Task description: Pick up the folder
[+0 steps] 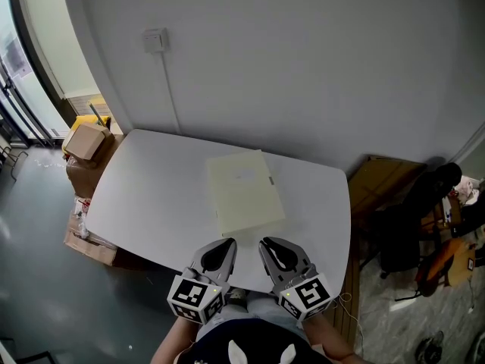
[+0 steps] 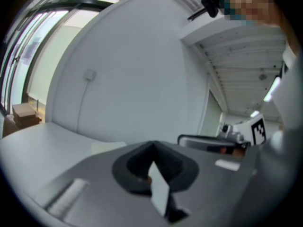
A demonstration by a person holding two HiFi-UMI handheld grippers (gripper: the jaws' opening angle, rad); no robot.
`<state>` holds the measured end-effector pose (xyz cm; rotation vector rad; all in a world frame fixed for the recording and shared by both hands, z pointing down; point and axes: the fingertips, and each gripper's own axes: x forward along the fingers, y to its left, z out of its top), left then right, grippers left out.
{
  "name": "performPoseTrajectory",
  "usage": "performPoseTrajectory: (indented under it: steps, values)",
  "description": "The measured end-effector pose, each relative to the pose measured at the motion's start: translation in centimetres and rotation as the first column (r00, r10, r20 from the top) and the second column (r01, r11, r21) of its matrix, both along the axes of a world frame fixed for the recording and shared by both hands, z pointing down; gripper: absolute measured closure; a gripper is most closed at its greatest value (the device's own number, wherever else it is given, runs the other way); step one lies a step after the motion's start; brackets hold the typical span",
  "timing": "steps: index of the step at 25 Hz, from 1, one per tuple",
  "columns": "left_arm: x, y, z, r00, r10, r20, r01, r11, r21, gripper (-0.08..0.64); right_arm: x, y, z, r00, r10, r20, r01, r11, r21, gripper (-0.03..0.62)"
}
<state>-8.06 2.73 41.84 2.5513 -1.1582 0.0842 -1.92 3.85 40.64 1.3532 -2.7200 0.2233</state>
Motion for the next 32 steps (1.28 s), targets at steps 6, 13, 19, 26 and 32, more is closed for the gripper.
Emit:
performPoseTrajectory:
  steps: [6, 13, 19, 26, 32]
  values:
    - [0.3, -0.1, 0.3, 1.0, 0.006, -0.005, -0.006, 1.0, -0.016, 0.555, 0.6, -0.1, 0.1, 1.0, 0.011, -0.002, -0.011, 1.0, -0.011, 0.58]
    - [0.9, -1.5, 1.0, 1.0, 0.001, -0.009, -0.002, 0.999, -0.044, 0.555, 1.1, -1.3, 0.8, 1.0, 0.002, -0.008, -0.003, 0.999, -0.034, 0.58]
    - [1.4, -3.5, 1.3, 1.0, -0.008, -0.012, 0.007, 0.997, -0.071, 0.555, 1.7, -3.8, 0.8, 1.0, -0.008, -0.009, 0.008, 0.999, -0.053, 0.58]
    - [1.2, -5.8, 1.3, 0.999, -0.044, -0.017, 0.042, 0.995, -0.086, 0.555, 1.7, -6.5, 1.1, 0.999, -0.033, -0.012, 0.032, 0.997, -0.073, 0.58]
    - [1.2, -7.5, 1.7, 0.998, -0.058, -0.009, 0.057, 0.994, -0.091, 0.555, 1.5, -8.4, 1.3, 0.998, -0.053, -0.012, 0.052, 0.995, -0.081, 0.58]
